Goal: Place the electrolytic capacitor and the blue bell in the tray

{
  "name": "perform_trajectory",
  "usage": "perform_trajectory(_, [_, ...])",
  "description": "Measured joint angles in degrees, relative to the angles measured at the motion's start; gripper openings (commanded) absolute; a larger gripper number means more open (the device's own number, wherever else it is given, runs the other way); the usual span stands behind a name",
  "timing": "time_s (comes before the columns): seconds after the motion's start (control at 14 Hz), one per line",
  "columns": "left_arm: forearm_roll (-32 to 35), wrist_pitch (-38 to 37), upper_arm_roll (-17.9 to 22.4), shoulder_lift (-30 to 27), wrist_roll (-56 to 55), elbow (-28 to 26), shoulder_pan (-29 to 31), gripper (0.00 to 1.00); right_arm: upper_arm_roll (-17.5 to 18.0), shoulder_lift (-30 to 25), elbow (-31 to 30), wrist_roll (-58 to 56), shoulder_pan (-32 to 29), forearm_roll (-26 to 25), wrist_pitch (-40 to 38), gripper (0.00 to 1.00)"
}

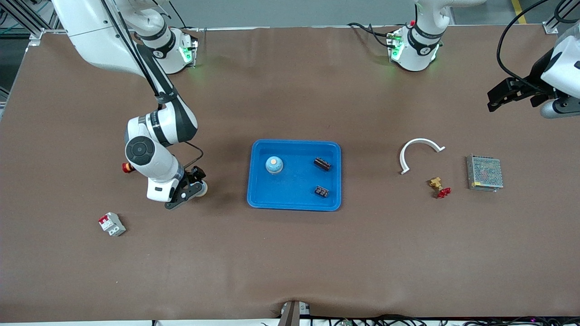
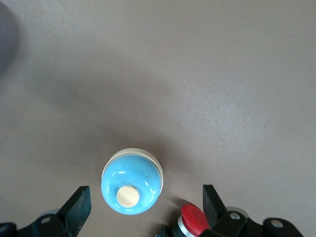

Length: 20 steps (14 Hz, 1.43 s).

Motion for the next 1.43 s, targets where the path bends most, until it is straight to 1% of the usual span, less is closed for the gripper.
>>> perform_trajectory(0.5, [-1.68, 0.16, -0.37, 0.61, 0.06, -0.14, -0.65, 1.0, 0.43, 0.4, -1.43, -0.04, 0.56, -0.01, 2.12, 1.0])
perform_trajectory(1.14, [-1.68, 0.12, -1.89, 0.54, 0.06, -0.14, -1.02, 1.0, 0.25, 2.44, -1.45, -0.29, 0.47, -0.12, 3.99, 1.0])
perform_trajectory(1.43, [-1.68, 0.13, -1.9, 0.54, 0.06, -0.04, -0.79, 1.0, 0.16, 2.83, -1.47, -0.66, 0.3, -0.15, 4.7, 1.0])
